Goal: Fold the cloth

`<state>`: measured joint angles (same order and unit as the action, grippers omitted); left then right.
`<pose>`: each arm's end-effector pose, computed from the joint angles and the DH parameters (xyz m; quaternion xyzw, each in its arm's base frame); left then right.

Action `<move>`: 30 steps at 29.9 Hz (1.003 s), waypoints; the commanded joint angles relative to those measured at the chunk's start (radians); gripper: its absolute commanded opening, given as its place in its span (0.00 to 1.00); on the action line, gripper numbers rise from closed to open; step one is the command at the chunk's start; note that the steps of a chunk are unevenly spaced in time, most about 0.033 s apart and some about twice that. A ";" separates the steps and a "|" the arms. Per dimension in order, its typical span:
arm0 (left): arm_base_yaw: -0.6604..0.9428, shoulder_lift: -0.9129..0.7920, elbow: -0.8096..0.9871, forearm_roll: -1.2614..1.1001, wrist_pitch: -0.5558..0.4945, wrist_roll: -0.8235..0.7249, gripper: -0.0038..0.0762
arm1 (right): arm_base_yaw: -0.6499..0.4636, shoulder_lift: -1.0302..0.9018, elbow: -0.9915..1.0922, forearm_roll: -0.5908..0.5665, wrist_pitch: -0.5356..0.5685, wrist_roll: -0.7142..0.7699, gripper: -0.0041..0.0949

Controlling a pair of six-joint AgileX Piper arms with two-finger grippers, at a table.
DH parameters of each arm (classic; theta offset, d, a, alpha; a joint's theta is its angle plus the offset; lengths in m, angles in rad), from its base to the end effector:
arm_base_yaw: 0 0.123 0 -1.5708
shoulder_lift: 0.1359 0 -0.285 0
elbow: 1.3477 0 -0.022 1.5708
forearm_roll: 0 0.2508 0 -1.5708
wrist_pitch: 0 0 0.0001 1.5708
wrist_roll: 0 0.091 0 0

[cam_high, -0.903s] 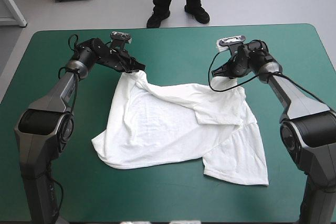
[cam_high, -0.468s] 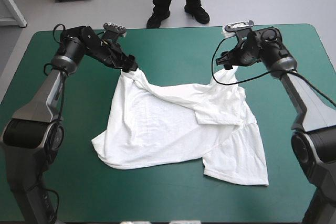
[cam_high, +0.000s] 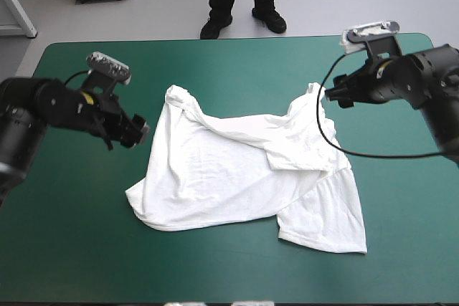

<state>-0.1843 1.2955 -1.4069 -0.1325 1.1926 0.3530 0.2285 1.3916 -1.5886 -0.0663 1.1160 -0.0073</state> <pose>0.2450 -0.0570 0.4007 0.2482 0.9239 -0.0418 0.2883 0.2773 0.0589 0.4320 -0.1124 0.9252 0.0070 0.3624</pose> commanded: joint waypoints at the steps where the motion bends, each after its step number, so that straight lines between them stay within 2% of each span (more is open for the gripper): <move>1: -0.015 -0.138 0.160 0.013 -0.084 -0.026 0.78 | -0.004 -0.148 0.083 0.006 -0.009 0.007 0.79; 9: -0.015 -0.131 0.447 0.099 -0.225 -0.058 0.77 | -0.004 -0.336 0.288 0.174 0.040 -0.044 0.79; 15: -0.013 -0.007 0.475 0.140 -0.283 -0.058 0.76 | 0.048 -0.354 0.307 0.216 0.042 -0.093 0.79; 22: -0.011 0.141 0.475 0.158 -0.311 -0.082 0.75 | 0.149 -0.329 0.309 0.192 0.083 -0.093 0.78; 25: -0.011 0.197 0.475 0.123 -0.313 -0.086 0.74 | 0.161 -0.321 0.314 0.114 0.125 -0.054 0.75; 28: -0.011 0.235 0.475 0.112 -0.315 -0.084 0.65 | 0.163 -0.328 0.357 0.018 0.131 0.007 0.74; 30: -0.011 0.250 0.475 0.098 -0.317 -0.082 0.53 | 0.163 -0.335 0.398 0.000 0.131 0.014 0.74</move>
<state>-0.1913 1.5396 -0.9172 -0.0196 0.9005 0.2803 0.3893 1.0770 -1.2089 -0.0173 1.2454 -0.0156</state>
